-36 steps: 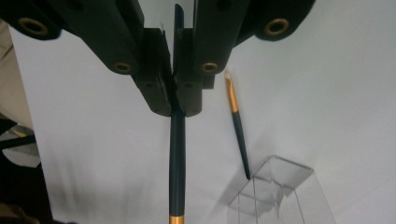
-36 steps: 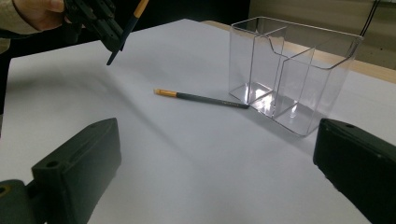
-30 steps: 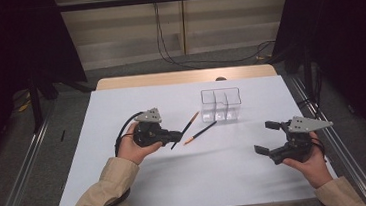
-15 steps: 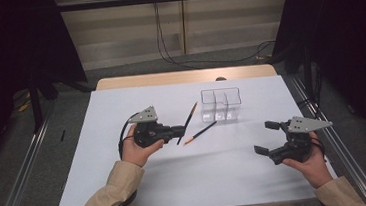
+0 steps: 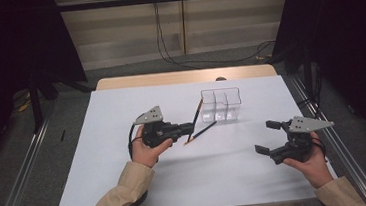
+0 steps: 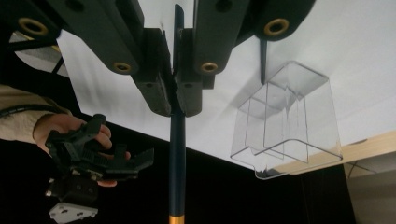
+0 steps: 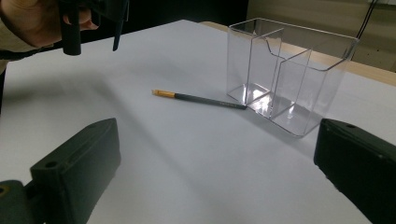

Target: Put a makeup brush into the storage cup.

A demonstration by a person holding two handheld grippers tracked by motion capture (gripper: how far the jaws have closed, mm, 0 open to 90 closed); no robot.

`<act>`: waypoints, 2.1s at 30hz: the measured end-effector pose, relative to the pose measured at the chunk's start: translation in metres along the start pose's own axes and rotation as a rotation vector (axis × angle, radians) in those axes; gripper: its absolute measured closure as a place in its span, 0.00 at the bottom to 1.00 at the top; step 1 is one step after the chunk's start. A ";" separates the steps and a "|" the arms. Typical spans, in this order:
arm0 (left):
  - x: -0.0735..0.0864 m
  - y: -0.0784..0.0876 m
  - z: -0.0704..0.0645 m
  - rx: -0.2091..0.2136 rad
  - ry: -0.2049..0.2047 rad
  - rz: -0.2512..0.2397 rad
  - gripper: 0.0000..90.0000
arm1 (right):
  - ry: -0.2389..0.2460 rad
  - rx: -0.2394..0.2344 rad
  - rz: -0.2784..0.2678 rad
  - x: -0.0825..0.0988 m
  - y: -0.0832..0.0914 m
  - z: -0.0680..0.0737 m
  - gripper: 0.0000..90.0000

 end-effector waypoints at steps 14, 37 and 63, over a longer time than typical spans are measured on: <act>0.002 -0.011 -0.003 0.007 0.003 -0.061 0.94 | 0.003 0.008 -0.002 0.000 0.001 -0.001 0.00; 0.007 -0.013 -0.004 0.007 -0.001 -0.065 0.94 | -0.013 -0.007 -0.012 -0.003 -0.006 0.003 0.00; 0.010 -0.017 -0.007 0.014 -0.009 -0.055 0.94 | -0.064 -0.037 -0.069 -0.033 -0.034 0.002 0.01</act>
Point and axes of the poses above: each handheld gripper's, and its own axes: y roughly backward along the jaws, x roughly out of its underside, z roughly to its left, the point moved 6 cm from there along -y, roughly forward along the jaws
